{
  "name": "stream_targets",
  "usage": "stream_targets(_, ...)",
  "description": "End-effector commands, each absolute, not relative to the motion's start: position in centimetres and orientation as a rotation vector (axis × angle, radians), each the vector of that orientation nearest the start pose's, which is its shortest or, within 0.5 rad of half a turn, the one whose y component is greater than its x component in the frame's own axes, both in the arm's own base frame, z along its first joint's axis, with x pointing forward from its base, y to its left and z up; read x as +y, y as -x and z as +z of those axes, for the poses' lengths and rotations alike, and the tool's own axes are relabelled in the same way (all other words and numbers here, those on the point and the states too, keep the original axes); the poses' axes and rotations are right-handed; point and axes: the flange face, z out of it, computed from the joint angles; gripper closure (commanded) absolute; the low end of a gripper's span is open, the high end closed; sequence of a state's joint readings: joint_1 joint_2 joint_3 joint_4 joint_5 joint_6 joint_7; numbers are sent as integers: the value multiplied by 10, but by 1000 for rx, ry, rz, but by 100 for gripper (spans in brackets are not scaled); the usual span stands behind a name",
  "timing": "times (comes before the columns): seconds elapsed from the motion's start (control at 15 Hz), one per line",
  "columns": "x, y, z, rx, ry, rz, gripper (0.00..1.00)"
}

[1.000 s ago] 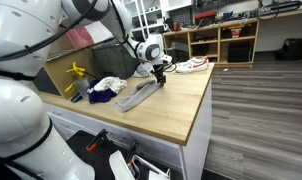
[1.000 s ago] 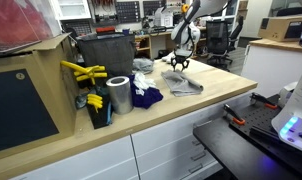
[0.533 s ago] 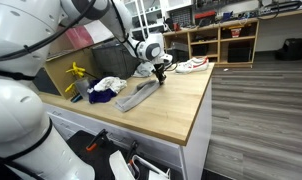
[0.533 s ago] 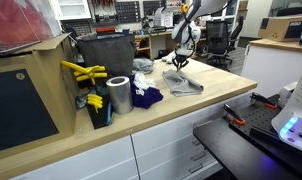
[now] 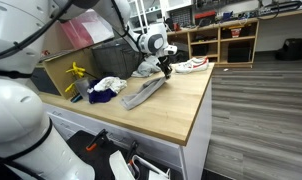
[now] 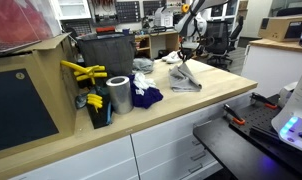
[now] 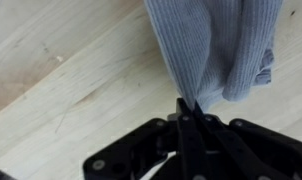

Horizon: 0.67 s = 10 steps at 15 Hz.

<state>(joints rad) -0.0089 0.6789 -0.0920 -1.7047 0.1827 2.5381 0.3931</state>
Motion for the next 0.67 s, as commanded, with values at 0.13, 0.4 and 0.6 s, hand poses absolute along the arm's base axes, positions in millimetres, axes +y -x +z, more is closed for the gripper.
stream_targets(0.13, -94, -656, 256, 890, 2986, -266, 99)
stream_targets(0.4, -102, -641, 277, 883, 3012, -268, 99)
stream_targets(0.6, -102, -637, 298, 868, 3008, -313, 99)
